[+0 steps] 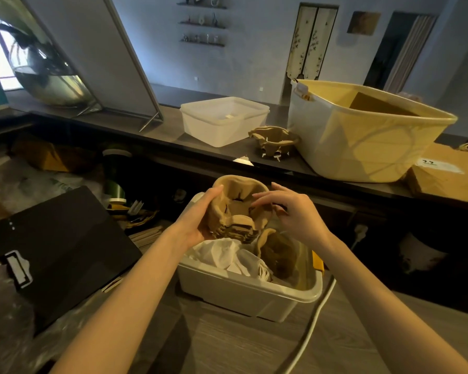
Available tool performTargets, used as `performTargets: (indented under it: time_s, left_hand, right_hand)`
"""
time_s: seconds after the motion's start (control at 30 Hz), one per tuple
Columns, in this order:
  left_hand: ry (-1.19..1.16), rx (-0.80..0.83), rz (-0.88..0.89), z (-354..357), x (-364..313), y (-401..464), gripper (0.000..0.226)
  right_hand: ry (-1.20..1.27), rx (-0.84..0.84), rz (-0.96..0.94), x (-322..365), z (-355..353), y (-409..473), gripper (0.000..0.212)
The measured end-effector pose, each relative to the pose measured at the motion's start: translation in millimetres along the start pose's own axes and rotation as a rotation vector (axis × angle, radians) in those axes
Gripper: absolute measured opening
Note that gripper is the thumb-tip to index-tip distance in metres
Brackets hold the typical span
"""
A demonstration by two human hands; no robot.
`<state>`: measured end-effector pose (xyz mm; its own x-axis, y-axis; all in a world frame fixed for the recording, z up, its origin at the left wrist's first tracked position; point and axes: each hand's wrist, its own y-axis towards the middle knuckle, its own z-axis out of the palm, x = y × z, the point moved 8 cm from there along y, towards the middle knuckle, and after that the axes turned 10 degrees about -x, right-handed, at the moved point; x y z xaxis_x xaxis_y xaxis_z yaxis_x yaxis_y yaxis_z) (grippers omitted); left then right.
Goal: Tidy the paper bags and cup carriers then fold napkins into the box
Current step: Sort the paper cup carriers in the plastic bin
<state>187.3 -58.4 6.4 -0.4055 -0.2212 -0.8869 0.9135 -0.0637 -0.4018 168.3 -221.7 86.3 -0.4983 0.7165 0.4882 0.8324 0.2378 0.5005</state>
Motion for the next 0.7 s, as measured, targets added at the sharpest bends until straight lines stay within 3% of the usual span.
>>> performTargets:
  time_s: [0.17, 0.23, 0.3, 0.4, 0.6, 0.7]
  left_hand:
    - [-0.028, -0.002, -0.015, 4, 7, 5, 0.044]
    - [-0.048, -0.001, -0.016, 6, 8, 7, 0.04]
    - [-0.06, -0.029, 0.005, 4, 7, 10, 0.044]
    - [-0.11, -0.089, 0.05, -5, 4, 17, 0.05]
    - [-0.185, -0.159, 0.076, -22, 1, 27, 0.051]
    - [-0.163, -0.177, 0.073, -27, 3, 29, 0.05]
  right_hand:
    - [0.115, 0.214, 0.14, -17, 16, -13, 0.062]
    - [0.319, 0.159, 0.232, -19, 12, -14, 0.061]
    - [0.395, -0.006, 0.299, -29, 2, -15, 0.047]
    - [0.209, -0.135, 0.406, -59, -1, -20, 0.036]
    - [-0.345, 0.307, 0.296, -94, 53, -27, 0.037]
    - [-0.478, 0.45, 0.278, -96, 71, -30, 0.036]
